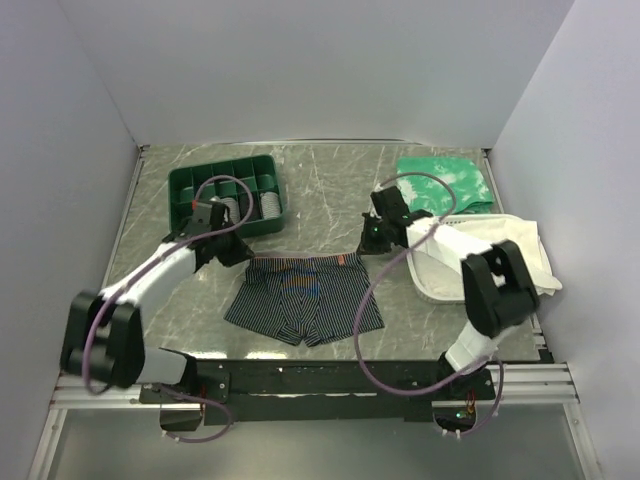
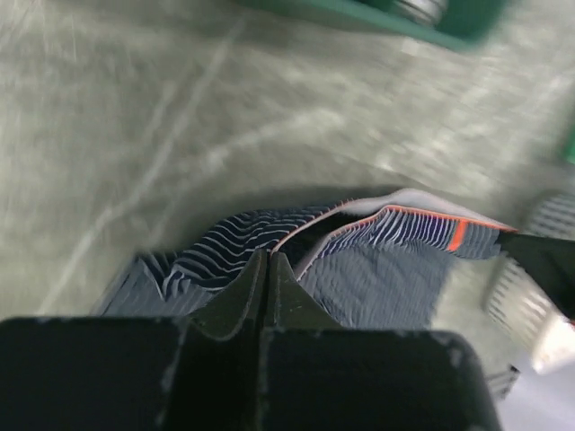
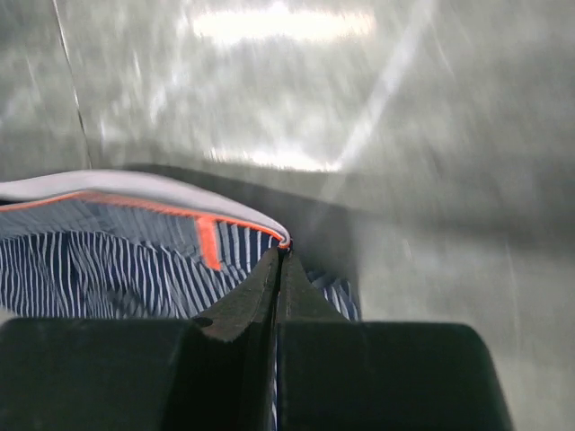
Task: Roll the underwear
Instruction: Flatten out the underwear at the center of the board.
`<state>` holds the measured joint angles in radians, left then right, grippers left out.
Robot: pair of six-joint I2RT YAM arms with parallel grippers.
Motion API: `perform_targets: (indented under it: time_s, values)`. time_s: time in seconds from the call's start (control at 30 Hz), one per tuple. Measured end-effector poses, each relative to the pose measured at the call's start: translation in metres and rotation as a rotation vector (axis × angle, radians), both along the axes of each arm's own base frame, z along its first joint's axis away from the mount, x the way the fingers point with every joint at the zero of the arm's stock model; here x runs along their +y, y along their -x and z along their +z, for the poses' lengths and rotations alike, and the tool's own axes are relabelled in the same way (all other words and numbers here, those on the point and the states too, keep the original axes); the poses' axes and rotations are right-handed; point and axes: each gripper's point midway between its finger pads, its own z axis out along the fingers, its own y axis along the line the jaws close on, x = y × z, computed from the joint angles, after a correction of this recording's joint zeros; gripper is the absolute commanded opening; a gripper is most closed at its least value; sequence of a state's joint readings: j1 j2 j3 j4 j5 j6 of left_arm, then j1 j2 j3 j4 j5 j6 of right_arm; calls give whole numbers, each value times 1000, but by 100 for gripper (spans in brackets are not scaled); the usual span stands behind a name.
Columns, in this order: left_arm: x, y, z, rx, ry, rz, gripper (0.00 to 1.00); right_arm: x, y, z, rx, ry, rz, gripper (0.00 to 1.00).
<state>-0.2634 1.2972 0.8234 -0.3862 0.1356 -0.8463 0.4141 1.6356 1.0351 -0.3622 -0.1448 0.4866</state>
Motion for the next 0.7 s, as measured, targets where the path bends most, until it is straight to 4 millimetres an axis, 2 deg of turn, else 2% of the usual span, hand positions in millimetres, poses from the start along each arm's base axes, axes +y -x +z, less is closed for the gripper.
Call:
perform_targets:
  time_s: [0.13,0.23,0.4,0.43,0.6,0.63,0.67,0.7]
  values:
    - [2,-25,-35,63,-31,6,1,10,-31,-9,3,-13,14,0]
    - [5,-46,-40,54,-35,13,1,11,-55,-8,-17,-22,11,0]
    - [8,-87,-32,-3,-34,18,3,10,-82,-2,-48,-30,1,0]
    - [8,-90,-32,-1,-31,15,13,9,-86,-2,-52,-30,-1,0]
    - [10,-104,-46,17,-58,-2,66,9,-101,-12,-40,-22,-5,22]
    - [11,-104,-51,28,-66,-2,81,7,-103,-17,-34,-13,-8,28]
    - [12,-104,-53,31,-75,-6,87,6,-103,-20,-28,-6,-13,41]
    - [14,-104,-55,34,-86,-6,91,4,-103,-22,-21,0,-18,42]
